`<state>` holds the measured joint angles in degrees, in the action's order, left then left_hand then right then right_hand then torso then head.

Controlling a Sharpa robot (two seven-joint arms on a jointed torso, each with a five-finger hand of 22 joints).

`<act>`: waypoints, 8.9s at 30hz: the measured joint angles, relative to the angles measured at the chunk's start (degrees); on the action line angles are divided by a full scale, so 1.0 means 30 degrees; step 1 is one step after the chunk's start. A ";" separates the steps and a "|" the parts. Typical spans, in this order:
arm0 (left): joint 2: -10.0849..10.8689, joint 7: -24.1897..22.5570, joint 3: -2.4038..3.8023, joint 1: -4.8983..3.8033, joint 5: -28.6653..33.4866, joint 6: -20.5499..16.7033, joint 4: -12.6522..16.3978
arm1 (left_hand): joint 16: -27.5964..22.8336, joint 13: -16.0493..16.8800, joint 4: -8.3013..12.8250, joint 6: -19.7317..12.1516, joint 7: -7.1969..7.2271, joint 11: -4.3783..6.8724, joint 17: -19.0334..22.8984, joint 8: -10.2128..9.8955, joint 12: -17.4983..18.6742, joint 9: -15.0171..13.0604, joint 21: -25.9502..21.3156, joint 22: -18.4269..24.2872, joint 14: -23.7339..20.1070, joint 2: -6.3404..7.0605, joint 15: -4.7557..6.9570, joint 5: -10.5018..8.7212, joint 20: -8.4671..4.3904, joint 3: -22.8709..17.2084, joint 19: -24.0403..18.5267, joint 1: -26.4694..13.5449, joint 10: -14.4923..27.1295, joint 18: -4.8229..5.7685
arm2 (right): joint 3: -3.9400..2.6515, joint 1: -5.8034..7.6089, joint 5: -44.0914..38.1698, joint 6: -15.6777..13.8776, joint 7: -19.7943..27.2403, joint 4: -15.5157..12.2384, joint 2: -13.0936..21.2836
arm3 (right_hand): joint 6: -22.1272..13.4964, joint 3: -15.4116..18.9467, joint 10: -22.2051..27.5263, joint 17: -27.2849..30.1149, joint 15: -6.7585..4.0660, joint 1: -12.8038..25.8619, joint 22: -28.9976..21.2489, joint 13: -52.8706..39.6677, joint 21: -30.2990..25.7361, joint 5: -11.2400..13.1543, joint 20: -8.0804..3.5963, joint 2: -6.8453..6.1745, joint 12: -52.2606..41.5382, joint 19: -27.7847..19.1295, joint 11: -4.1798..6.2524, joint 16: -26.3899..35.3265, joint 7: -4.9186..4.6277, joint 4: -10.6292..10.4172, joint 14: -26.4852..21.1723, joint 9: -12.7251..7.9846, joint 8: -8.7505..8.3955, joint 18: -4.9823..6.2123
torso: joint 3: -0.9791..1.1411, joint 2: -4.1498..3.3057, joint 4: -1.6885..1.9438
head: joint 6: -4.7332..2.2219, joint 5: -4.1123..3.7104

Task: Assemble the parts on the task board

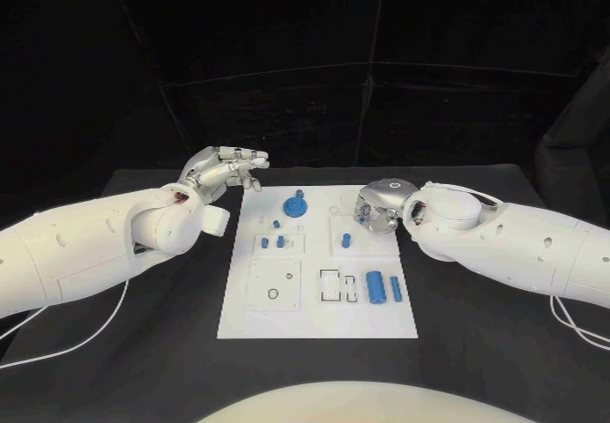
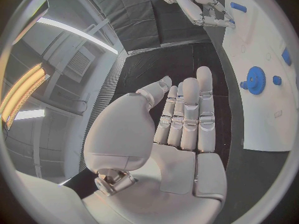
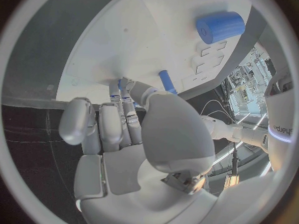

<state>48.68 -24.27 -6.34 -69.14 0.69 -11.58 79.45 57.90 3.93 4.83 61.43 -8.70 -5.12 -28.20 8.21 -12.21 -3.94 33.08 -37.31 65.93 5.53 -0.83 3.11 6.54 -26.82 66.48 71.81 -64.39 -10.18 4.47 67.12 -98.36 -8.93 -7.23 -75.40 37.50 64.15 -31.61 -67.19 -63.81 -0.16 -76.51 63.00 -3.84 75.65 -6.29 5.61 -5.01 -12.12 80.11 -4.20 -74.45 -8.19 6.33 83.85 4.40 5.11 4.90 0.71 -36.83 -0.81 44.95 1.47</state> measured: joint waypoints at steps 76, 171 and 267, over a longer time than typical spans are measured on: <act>-0.0329 0.0179 0.0002 -0.0015 0.0061 0.0247 -0.0103 | 0.0001 -0.0007 0.0262 -0.0139 -0.0136 -0.0071 0.0222 0.0000 -0.0071 0.0007 -0.0152 0.0141 -0.0135 -0.0082 -0.0001 0.0009 0.0000 0.0052 0.0000 0.0237 0.0071 0.0017 | -0.0008 -0.1561 0.1926 -0.2337 0.0527 -0.4019 -0.2119 | 0.0660 -0.0387 -0.0702 -0.0051 -0.0328 0.0096 0.0302 0.0023 0.0210 0.0246 -0.0267 0.0238 0.0464 0.0263 0.0233 -0.0139 0.0251 0.0247 0.0068 0.0004 -0.0009 -0.0005 | -0.0031 0.0002 0.0022 | 0.0672 0.2120; -0.0300 0.0488 0.0003 -0.0032 0.0071 0.0684 -0.0154 | 0.0002 -0.0004 0.0314 -0.0139 -0.0135 -0.0070 0.0290 0.0000 -0.0070 0.0013 -0.0151 0.0187 -0.0203 -0.0083 -0.0070 0.0010 0.0000 0.0104 0.0000 0.0238 0.0070 0.0025 | 0.0077 -0.1994 0.0544 -0.1969 0.0530 -0.4457 -0.1269 | -0.2590 0.1813 0.1421 0.0555 -0.0082 0.1379 -0.0656 0.0051 -0.0255 -0.0951 -0.0026 -0.1244 0.1880 0.0021 -0.0238 -0.0139 0.0023 -0.0110 0.0099 -0.0188 -0.0448 -0.0004 | -0.0020 0.0029 -0.0018 | 0.1069 0.2368; -0.0458 0.0609 -0.0012 -0.0029 0.0073 0.0908 -0.0479 | 0.0001 -0.0004 0.0368 -0.0139 -0.0135 -0.0070 0.0342 0.0000 -0.0070 0.0011 -0.0222 0.0214 -0.0203 -0.0083 -0.0070 0.0010 0.0000 0.0159 0.0000 0.0237 0.0071 0.0029 | -0.0425 -0.1154 0.2711 -0.2951 -0.0227 -0.6809 -0.1088 | 0.0476 0.0910 -0.1739 0.0343 -0.0430 -0.0447 -0.0257 -0.0058 -0.0158 0.1164 -0.0405 0.0542 0.1865 0.0262 0.0316 -0.0583 0.0230 -0.0057 0.0034 0.0045 0.0053 -0.0005 | -0.0081 0.0073 -0.0055 | 0.0438 0.1789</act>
<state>47.31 -22.44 -6.38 -69.23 0.91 -8.85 78.01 57.90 3.92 5.93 61.02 -9.10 -5.33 -27.17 8.21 -12.42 -3.91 32.41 -36.67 65.32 5.28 -1.04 3.14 6.54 -26.34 66.48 72.52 -64.18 -10.10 3.19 63.66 -90.23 -17.78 -7.91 -95.83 34.23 65.58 -28.87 -72.41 -62.78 -1.45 -77.86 62.23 -4.01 75.17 -2.80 4.39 -3.38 -6.53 80.90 -3.25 -76.20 -7.50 6.16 83.95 4.54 5.27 4.88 0.47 -36.61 -0.97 46.26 6.83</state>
